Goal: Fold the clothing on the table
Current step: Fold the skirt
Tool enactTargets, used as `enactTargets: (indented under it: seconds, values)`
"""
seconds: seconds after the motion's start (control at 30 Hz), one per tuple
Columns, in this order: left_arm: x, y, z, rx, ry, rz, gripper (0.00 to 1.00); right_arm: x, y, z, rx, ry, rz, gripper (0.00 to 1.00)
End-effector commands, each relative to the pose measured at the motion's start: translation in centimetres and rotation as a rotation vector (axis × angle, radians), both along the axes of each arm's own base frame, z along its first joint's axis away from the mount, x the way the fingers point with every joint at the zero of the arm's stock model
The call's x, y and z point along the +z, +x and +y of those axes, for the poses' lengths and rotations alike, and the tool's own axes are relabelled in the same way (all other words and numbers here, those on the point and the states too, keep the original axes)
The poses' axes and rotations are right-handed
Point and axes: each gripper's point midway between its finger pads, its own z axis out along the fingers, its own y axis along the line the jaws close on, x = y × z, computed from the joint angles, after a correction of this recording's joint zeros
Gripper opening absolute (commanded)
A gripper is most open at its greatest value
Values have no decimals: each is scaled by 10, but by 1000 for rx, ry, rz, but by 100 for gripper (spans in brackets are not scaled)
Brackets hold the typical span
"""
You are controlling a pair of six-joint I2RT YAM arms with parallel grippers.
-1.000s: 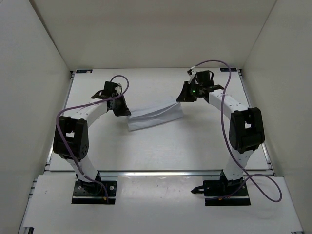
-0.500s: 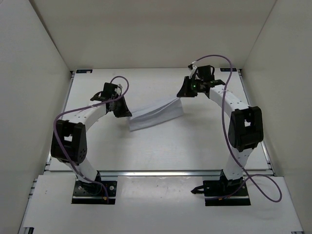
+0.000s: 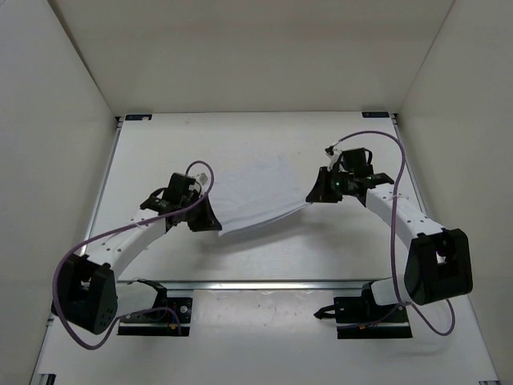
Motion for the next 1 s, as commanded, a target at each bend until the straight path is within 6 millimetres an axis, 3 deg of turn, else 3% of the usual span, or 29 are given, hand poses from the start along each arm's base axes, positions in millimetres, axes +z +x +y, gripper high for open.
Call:
enactTargets:
  seconds: [0.0, 0.1, 0.13, 0.17, 0.23, 0.3, 0.33, 0.37, 0.43, 0.47, 0.5, 0.57, 0.6, 0.63, 0.67, 0.7, 0.8, 0.83, 0.97]
  values:
    - [-5, -18, 12, 65, -27, 43, 0, 10, 10, 3, -11, -5, -72, 0]
    - [1, -2, 16, 102, -52, 21, 0, 13, 24, 14, 12, 13, -80, 0]
    - [5, 5, 17, 114, -73, 22, 0, 24, 32, 18, 26, 31, -109, 0]
    - [9, 14, 17, 133, -100, 22, 0, 19, 40, 18, 23, 30, -97, 0]
    - [14, 29, 15, 144, -117, 14, 0, 30, 62, 24, 40, 31, -131, 0]
    - [18, 49, 15, 184, -126, 9, 0, 27, 84, 32, 58, 29, -132, 0]
    - [20, 58, 15, 195, -135, 6, 0, 40, 95, 36, 66, 45, -157, 0]
    - [23, 66, 17, 209, -151, 2, 0, 27, 103, 37, 70, 41, -128, 0]
    - [18, 78, 21, 232, -157, 19, 0, 27, 127, 49, 101, 55, -123, 0]
    - [20, 87, 26, 254, -147, 6, 5, 39, 136, 54, 113, 65, -148, 1]
    - [11, 91, 32, 269, -122, 25, 9, 29, 143, 56, 114, 62, -120, 9]
    - [3, 102, 42, 295, -88, 38, 20, 34, 157, 65, 139, 70, -129, 23]
    - [1, 105, 46, 313, -80, 35, 37, 27, 161, 67, 134, 74, -112, 33]
    - [6, 113, 50, 323, -86, 9, 66, 31, 163, 72, 149, 78, -122, 45]
    - [10, 118, 51, 322, -102, -11, 90, 38, 168, 69, 145, 83, -146, 49]
    - [14, 124, 56, 325, -97, -37, 99, 39, 169, 67, 134, 71, -158, 56]
    - [34, 142, 57, 296, -69, -115, 99, 52, 167, 57, 103, 82, -206, 62]
    - [42, 146, 59, 285, -54, -140, 98, 67, 166, 54, 92, 97, -246, 60]
    - [54, 139, 46, 245, -60, -169, 98, 61, 149, 35, 68, 110, -240, 43]
